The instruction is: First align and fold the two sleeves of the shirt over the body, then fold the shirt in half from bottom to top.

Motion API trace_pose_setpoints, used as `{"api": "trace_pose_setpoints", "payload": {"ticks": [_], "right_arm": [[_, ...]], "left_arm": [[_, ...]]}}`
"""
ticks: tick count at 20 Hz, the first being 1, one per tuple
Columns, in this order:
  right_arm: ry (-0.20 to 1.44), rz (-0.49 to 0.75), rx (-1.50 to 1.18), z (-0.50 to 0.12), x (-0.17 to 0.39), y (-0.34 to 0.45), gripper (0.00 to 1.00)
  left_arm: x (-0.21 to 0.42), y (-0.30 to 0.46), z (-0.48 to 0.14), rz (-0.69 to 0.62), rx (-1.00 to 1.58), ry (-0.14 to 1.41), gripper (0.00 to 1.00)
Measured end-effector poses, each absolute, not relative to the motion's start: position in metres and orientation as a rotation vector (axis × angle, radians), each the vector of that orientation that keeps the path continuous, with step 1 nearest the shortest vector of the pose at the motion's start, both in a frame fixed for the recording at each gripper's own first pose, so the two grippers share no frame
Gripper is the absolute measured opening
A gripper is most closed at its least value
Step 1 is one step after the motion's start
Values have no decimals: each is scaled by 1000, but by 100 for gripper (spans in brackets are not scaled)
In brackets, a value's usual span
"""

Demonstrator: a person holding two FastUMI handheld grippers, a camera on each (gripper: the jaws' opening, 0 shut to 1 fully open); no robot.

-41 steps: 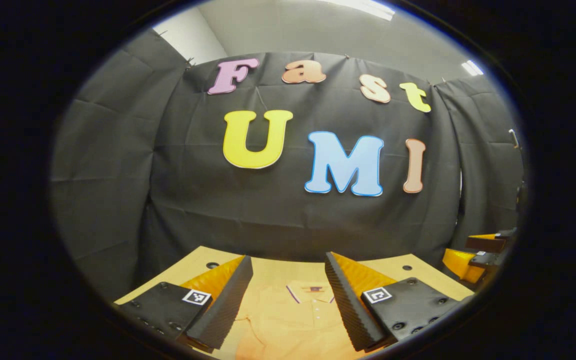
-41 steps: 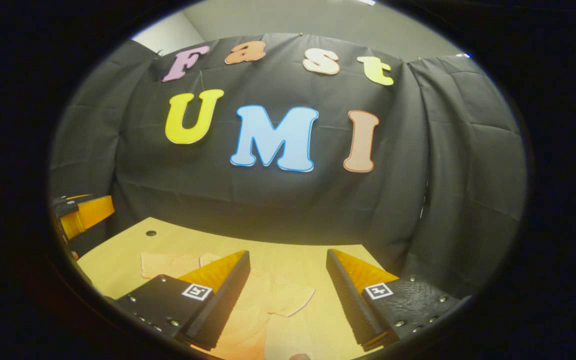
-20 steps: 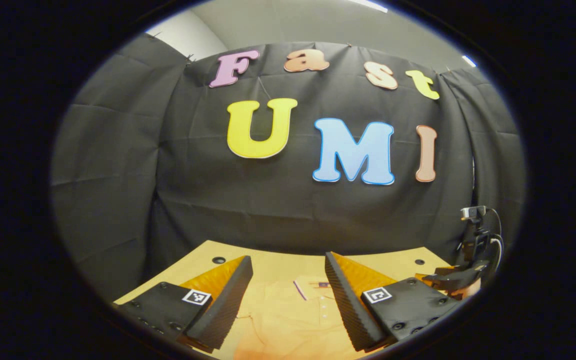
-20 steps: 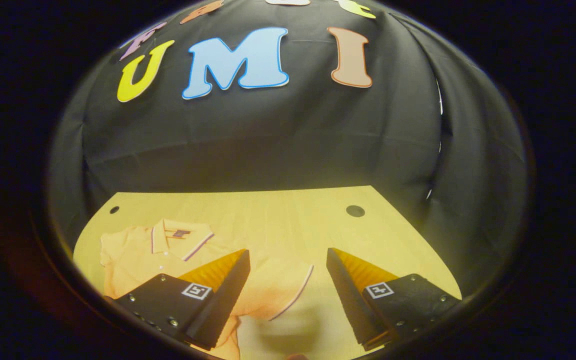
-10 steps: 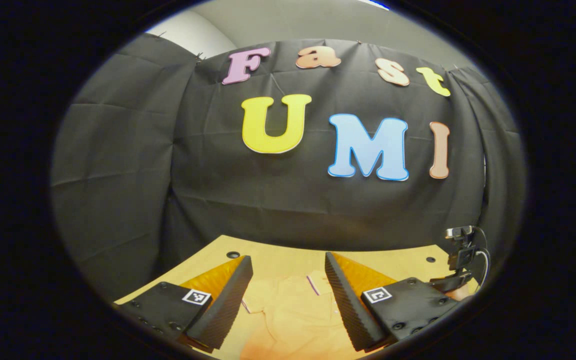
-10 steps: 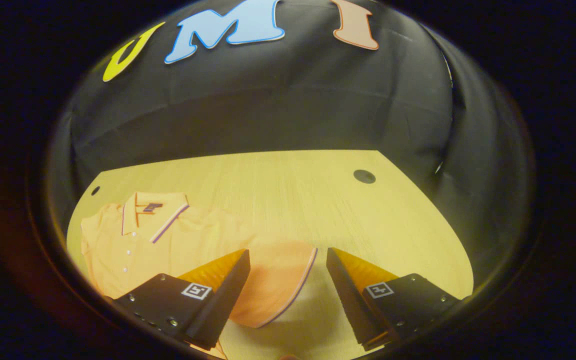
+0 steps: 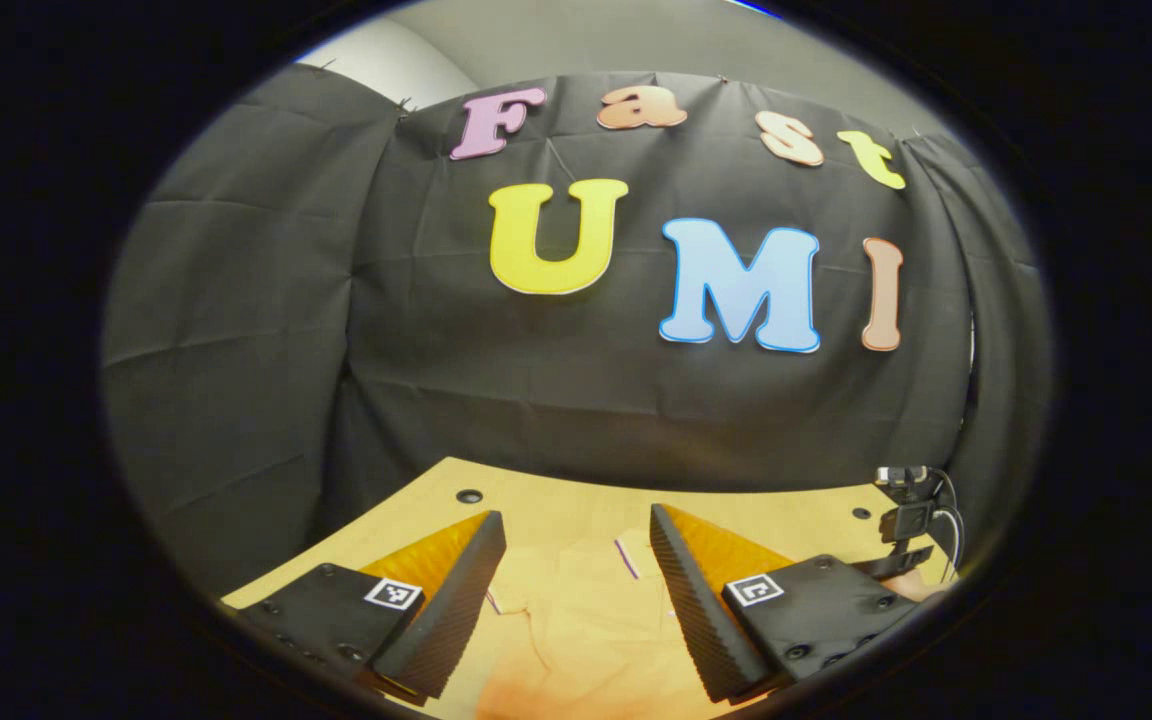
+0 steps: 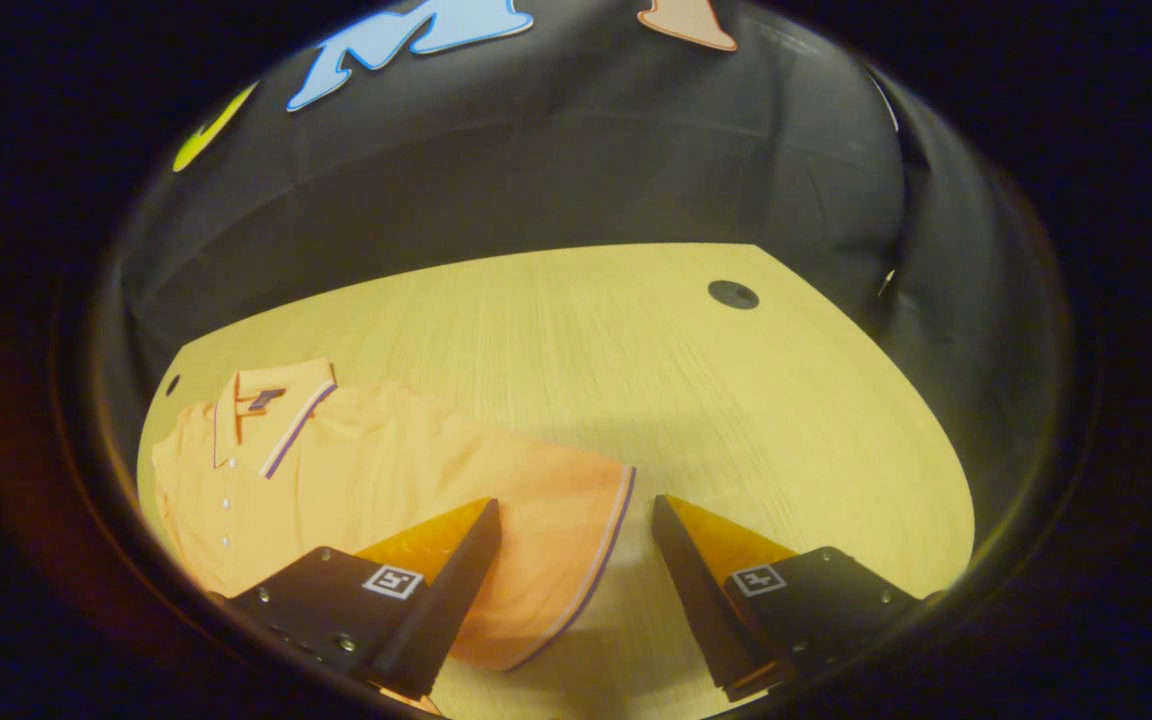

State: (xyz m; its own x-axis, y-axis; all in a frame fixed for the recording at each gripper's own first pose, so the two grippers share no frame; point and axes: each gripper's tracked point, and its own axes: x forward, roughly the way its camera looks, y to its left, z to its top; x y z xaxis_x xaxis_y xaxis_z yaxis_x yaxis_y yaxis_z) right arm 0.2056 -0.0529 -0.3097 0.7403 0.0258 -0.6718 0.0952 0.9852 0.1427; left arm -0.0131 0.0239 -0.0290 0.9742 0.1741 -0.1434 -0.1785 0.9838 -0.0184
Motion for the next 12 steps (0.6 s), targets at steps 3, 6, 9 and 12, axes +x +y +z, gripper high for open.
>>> {"api": "trace_pose_setpoints", "payload": {"ticks": [3, 6, 9, 12], "right_arm": [[732, -41, 172, -311, 209, -48, 83], [738, -44, 187, -310, 208, -44, 53], [731, -28, 187, -308, 210, -40, 24], [748, -30, 182, -306, 212, -32, 6]], "left_arm": [[-14, 25, -29, 183, -30, 141, 94], [-16, 27, -29, 192, -25, 141, 93], [-17, 29, -29, 198, -27, 141, 93], [-18, 30, -28, 207, -28, 140, 93]]}}
